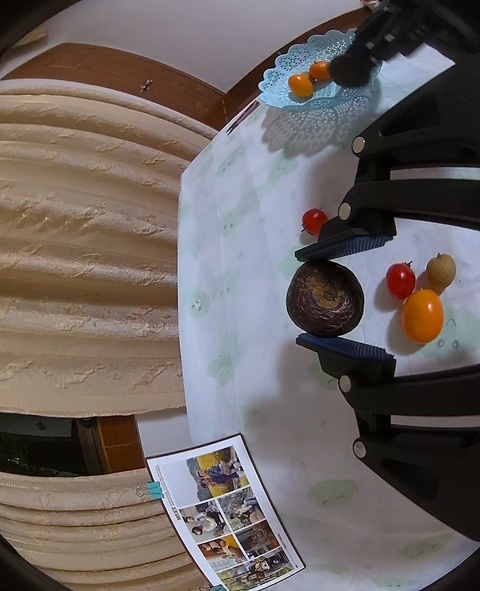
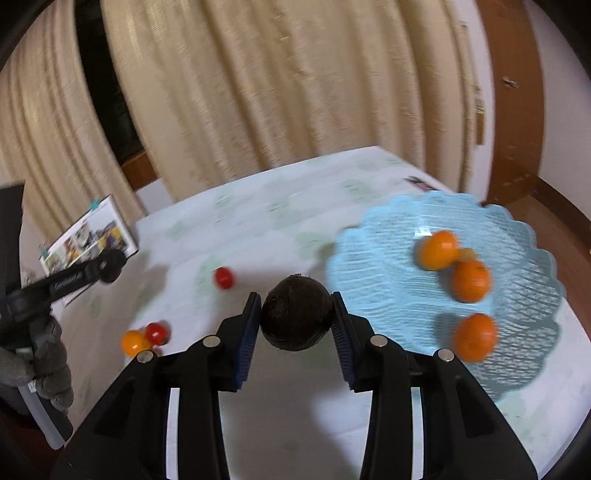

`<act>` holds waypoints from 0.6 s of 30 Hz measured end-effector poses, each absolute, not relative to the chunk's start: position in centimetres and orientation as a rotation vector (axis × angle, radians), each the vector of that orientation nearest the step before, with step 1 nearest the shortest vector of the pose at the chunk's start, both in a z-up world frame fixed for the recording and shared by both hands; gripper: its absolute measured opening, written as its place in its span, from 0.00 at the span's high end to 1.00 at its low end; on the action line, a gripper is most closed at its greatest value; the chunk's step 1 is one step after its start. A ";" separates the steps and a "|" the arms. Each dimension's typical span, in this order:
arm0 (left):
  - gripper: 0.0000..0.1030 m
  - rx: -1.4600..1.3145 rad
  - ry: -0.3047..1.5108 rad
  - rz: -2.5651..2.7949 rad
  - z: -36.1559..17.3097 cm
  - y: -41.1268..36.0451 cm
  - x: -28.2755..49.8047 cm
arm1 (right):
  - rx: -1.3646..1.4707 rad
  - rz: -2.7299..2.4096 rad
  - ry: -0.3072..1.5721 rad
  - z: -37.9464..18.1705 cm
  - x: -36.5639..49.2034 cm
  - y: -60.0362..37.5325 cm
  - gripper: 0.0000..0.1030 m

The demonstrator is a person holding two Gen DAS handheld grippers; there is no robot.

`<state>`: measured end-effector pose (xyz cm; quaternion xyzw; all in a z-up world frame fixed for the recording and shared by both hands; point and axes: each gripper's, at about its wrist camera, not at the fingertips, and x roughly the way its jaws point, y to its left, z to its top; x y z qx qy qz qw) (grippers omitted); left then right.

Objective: Organize fruits
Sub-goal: 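Carry the right tool's dark fruit into the basket and open it while the left tool carries its fruit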

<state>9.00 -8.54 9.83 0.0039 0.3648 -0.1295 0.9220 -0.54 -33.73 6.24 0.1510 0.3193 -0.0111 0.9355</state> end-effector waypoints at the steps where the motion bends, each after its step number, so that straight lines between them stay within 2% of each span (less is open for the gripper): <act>1: 0.61 0.010 0.750 -0.268 9.8 -8.6 9.0 | 0.318 -0.036 0.648 6.3 -0.7 -34.3 0.62; 18: 0.61 0.047 0.750 -0.283 9.5 -10.4 7.9 | 0.396 -0.289 0.572 6.2 -5.4 -42.8 0.62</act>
